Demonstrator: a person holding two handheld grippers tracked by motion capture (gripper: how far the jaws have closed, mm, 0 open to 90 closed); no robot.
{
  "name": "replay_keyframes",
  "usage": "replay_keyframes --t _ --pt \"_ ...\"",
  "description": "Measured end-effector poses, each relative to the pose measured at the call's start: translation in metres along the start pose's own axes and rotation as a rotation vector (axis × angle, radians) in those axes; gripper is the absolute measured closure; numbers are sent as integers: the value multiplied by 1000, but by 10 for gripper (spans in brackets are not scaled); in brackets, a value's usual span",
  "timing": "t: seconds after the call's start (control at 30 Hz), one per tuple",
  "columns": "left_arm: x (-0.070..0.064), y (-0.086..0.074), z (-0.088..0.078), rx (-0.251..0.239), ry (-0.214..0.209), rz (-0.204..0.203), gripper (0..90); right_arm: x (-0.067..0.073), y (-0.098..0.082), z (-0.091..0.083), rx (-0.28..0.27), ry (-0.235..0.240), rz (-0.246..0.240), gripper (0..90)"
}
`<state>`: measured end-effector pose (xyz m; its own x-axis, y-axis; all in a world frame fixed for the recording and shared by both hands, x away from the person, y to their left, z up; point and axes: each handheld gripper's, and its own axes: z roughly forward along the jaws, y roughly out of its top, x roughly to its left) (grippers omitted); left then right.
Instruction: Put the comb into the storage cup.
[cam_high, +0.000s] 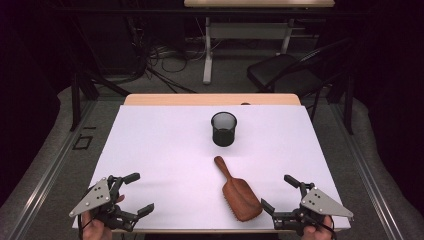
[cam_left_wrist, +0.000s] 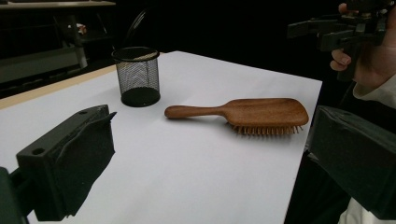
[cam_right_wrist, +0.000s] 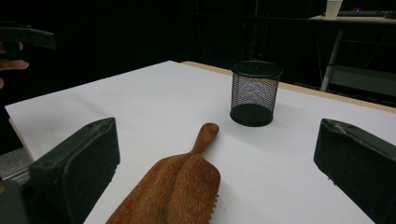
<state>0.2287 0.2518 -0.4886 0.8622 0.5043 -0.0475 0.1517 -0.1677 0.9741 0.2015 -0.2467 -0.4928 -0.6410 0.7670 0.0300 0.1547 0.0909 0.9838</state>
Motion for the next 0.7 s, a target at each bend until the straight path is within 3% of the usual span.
replay_keyframes --t 0.4,0.6,0.7 --pt "1 -3 3 34 -11 -22 1 -3 -3 8 85 -19 12 0" --pt "3 -4 6 39 -6 -82 1 -1 -4 16 121 -7 34 0" --pt "4 -4 7 35 -3 -91 1 1 -4 17 133 -15 21 0"
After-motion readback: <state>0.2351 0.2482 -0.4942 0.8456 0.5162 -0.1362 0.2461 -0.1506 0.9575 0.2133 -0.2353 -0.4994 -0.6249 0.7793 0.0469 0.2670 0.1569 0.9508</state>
